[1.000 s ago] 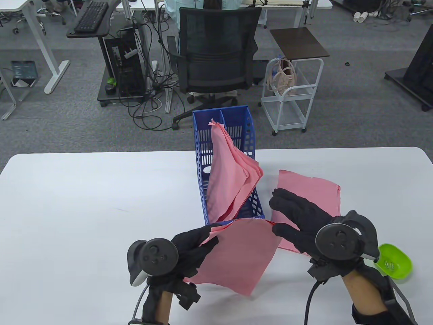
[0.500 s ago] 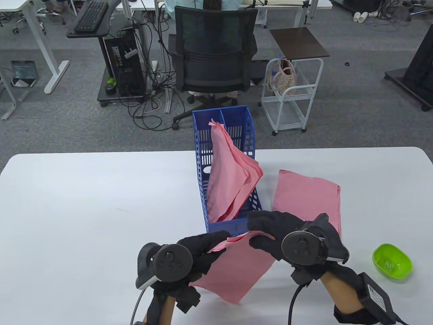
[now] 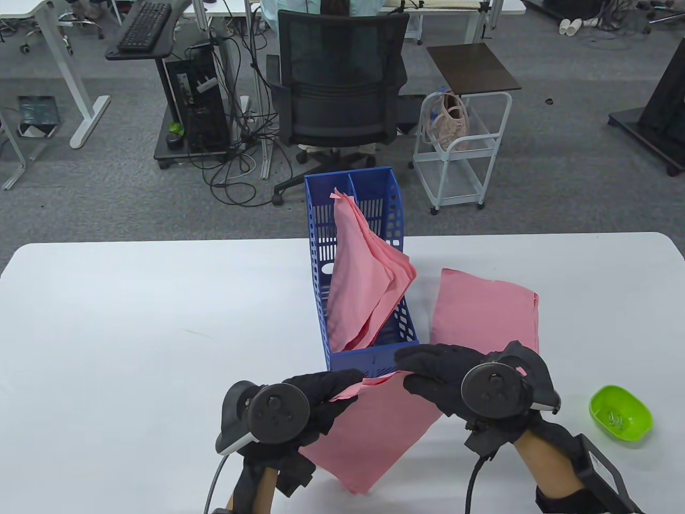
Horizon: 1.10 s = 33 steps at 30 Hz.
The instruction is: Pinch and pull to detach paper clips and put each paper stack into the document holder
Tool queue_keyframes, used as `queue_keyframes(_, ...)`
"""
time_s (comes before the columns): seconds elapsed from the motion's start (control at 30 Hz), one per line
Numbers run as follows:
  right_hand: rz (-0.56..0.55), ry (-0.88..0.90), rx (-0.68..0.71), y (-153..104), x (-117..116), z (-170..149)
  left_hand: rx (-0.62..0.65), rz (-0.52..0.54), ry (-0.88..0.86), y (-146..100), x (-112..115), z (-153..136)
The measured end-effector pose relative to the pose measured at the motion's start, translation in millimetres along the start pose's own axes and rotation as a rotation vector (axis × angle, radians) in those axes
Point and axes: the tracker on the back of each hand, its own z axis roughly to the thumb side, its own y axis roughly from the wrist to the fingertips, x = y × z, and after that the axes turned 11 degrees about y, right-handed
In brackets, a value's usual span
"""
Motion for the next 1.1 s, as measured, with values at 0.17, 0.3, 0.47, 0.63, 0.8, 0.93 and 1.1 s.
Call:
queue_keyframes(0.17,-0.061,-0.022,-0.077,-12,12,-15,-0.045,0.003,0.043,0,1,-5)
queue_keyframes(0.3,-0.102,-0.027,-0.179,-34,30,-38,-0.087,0.018,0.035,-2,0,-14)
queue_keyframes(0.47,-0.179,-0.07,-0.372,-73,57,-79,-0.111,0.038,0.028,-3,-3,-19)
queue_keyframes(0.63,-0.213,-0.184,-0.651,-120,74,-134,-0.129,0.052,0.023,-5,-6,-22)
queue_keyframes(0.8,-0.16,-0.256,-0.91,-166,71,-183,-0.144,0.071,0.012,-7,-9,-26)
queue_keyframes(0.93,-0.059,-0.26,-1.076,-195,60,-208,-0.151,0.08,0.012,-8,-11,-27)
queue_keyframes(1.1,0.03,-0.242,-1.206,-213,48,-227,-0.152,0.084,0.004,-9,-11,-29)
